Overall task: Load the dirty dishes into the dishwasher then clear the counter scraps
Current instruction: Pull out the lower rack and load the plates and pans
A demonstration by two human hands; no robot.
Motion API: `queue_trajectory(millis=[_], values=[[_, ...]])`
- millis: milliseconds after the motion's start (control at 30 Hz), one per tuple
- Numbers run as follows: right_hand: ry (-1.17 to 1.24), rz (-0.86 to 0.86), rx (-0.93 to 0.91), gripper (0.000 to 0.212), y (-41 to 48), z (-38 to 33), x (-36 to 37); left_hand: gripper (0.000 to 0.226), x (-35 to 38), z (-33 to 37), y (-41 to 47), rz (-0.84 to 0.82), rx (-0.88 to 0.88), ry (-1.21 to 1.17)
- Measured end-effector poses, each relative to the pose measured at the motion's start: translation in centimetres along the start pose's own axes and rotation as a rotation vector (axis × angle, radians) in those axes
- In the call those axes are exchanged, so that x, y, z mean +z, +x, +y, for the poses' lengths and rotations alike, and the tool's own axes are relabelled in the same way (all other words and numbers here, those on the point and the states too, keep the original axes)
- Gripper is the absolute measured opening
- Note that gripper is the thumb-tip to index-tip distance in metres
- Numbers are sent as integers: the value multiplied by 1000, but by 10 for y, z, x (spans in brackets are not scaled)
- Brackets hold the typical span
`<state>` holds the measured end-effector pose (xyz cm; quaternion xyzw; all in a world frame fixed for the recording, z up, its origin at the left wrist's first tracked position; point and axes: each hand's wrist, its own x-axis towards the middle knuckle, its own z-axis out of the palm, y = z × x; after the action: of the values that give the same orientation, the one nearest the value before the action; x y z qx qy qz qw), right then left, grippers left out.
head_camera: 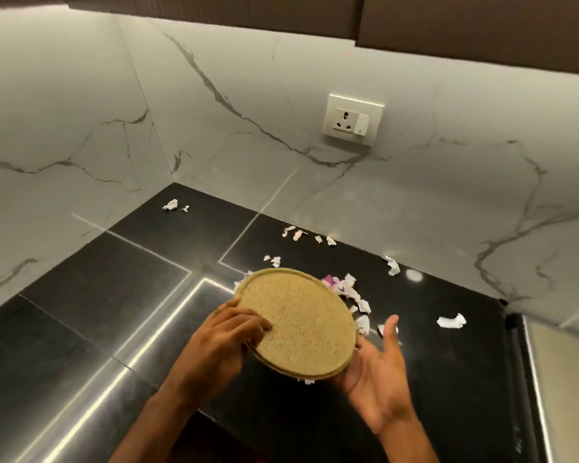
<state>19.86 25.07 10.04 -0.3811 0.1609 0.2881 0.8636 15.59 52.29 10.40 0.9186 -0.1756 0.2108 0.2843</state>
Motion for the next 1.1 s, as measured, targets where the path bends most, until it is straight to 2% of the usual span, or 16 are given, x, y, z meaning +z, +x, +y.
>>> queue_trajectory(millis=[33,133,233,300,367,400,467,567,700,833,1100], values=[[-10,24,-28,82,-11,4,-2,33,2,6,-4,-15,57,26],[-102,201,-152,46,-38,22,-13,33,8,26,-16,-38,110,-18],[-138,351,-230,30,-74,42,-31,45,13,51,-34,-69,91,-112],[-116,437,-276,28,-104,60,-45,56,13,77,-48,-75,-153,-382],[-113,526,-308,28,-139,80,-59,61,13,105,-63,-90,-576,-828],[-122,569,-319,27,-160,91,-65,58,13,117,-72,-81,-754,-997],[-141,633,-330,26,-200,113,-82,42,18,136,-90,-186,-935,-1139],[-151,757,-300,25,-263,145,-113,30,30,180,-126,-456,-949,-1119],[-134,914,-336,21,-344,180,-151,28,53,242,-168,-643,-894,-1156],[15,990,-413,22,-408,213,-189,27,78,296,-204,-720,-852,-1168],[183,967,-390,31,-542,282,-281,25,136,414,-302,-817,-877,-991]])
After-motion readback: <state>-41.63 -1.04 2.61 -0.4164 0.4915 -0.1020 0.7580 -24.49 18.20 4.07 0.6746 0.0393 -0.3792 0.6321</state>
